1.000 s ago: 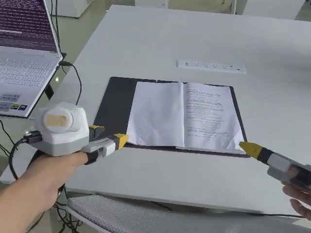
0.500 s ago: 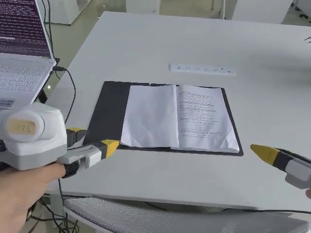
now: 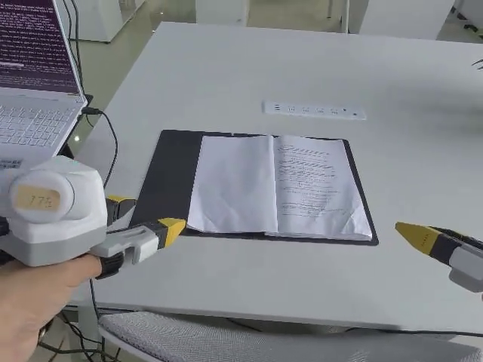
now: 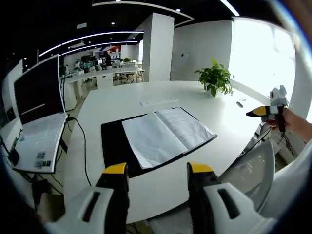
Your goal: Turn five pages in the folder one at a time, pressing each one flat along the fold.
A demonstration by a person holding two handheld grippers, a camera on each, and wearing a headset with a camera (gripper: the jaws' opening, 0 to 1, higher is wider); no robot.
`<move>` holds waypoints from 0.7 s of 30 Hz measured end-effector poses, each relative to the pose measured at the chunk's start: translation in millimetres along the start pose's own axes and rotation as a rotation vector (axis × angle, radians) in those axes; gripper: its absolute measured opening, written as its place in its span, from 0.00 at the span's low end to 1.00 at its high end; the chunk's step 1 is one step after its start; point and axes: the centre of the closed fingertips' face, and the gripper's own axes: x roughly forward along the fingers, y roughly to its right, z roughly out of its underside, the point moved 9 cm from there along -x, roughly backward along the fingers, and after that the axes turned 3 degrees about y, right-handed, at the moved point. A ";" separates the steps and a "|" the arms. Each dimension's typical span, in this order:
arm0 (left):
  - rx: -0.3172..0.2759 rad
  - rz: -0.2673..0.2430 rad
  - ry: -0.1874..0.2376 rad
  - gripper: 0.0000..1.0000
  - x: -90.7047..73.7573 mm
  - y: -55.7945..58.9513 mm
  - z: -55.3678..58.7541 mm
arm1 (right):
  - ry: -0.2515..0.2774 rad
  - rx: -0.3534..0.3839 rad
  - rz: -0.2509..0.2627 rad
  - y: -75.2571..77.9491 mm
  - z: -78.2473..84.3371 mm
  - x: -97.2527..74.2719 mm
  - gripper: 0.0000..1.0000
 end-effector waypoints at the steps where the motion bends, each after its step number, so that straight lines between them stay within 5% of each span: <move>1: 0.008 -0.001 -0.004 0.47 2.5 0.7 0.7 | 0.001 -0.002 0.000 1.2 0.5 0.5 0.47; 5: 0.009 0.018 -0.008 0.46 20.5 8.8 2.2 | -0.009 0.003 -0.002 8.3 4.0 7.2 0.48; 13: 0.076 0.100 -0.063 0.46 78.1 43.9 5.0 | -0.045 0.025 -0.002 23.2 11.4 30.3 0.46; 21: 0.068 0.158 -0.060 0.45 135.1 75.3 1.6 | -0.080 0.028 0.004 39.6 19.0 52.0 0.44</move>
